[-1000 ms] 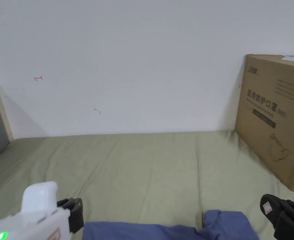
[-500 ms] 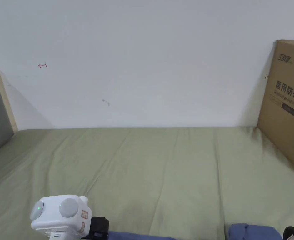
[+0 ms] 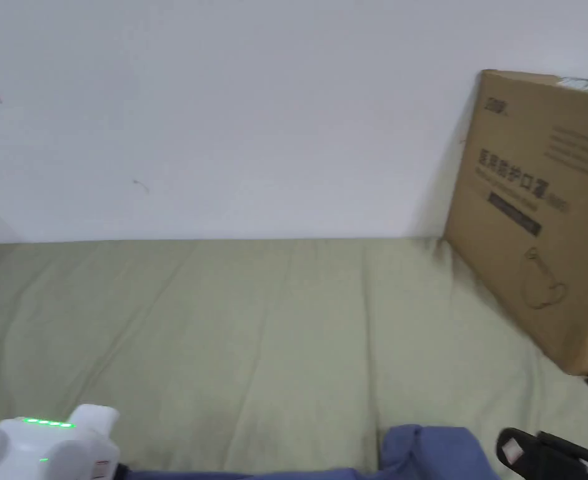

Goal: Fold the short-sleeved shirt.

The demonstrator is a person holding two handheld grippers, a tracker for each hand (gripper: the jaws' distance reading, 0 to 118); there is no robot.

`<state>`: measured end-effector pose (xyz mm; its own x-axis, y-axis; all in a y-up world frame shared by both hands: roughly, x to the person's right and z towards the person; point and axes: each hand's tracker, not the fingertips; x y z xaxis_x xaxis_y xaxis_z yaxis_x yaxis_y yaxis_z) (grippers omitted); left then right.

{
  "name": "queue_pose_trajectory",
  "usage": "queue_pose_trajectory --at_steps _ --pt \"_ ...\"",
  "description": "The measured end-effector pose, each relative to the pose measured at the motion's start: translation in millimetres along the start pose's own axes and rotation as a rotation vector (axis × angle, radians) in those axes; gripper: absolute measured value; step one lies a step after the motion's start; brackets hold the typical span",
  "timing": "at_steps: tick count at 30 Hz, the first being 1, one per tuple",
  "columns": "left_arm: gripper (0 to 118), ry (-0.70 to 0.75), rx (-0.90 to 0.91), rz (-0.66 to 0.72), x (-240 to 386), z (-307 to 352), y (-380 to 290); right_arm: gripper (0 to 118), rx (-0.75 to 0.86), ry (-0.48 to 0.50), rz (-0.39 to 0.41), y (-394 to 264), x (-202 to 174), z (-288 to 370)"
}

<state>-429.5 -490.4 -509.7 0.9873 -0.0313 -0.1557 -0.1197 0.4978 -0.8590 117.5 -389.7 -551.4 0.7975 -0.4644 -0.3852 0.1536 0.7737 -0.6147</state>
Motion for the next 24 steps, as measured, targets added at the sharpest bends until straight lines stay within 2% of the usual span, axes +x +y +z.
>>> queue_pose_trajectory --at_steps 1,3,5,6,7,8,9,10,12,13,16,17,19,20,22,23,24 --pt "1 -0.025 0.003 0.016 -2 7 0 0 -0.002 -0.014 -0.007 8 7 -5" --pt "1 0.04 0.039 -0.001 -7 25 1 0 -0.057 0.019 -0.073 26 29 -24" --pt "1 0.012 0.081 0.025 -17 39 2 0 -0.17 -0.032 -0.104 42 46 -49" --pt "1 -0.013 0.074 0.046 -21 44 2 16 -0.227 -0.097 -0.1 48 53 -65" --pt "1 -0.011 0.075 0.05 -24 48 3 58 -0.294 -0.125 -0.105 52 59 -79" --pt "1 -0.01 0.077 0.055 -27 51 3 112 -0.391 -0.127 -0.117 58 68 -100" --pt "1 -0.01 0.079 0.057 -30 53 2 118 -0.543 -0.146 -0.118 56 77 -123" --pt "1 -0.018 0.072 0.06 -31 54 1 117 -0.558 -0.178 -0.109 51 82 -131" --pt "1 -0.008 0.064 0.047 -11 66 -5 117 -0.591 -0.243 -0.015 46 88 -159" --pt "1 -0.004 0.062 0.045 -10 66 -7 117 -0.62 -0.279 0.056 41 92 -171" --pt "1 -0.004 0.047 0.045 -9 66 -12 103 -0.713 -0.374 0.139 29 105 -208" --pt "1 0.004 0.037 0.044 -8 65 -14 96 -0.704 -0.376 0.112 42 95 -162" --pt "1 0.007 0.013 0.049 -12 61 -18 96 -0.703 -0.401 0.093 41 96 -161" --pt "1 0.01 0.001 0.05 -13 59 -20 96 -0.673 -0.41 0.149 24 102 -198" --pt "1 0.005 -0.009 0.065 -14 57 -25 93 -0.639 -0.423 0.197 30 87 -181" --pt "1 0.0 -0.012 0.074 -18 56 -25 82 -0.629 -0.417 0.228 32 78 -171" --pt "1 -0.001 -0.01 0.082 -18 57 -27 65 -0.635 -0.391 0.218 6 75 -188"
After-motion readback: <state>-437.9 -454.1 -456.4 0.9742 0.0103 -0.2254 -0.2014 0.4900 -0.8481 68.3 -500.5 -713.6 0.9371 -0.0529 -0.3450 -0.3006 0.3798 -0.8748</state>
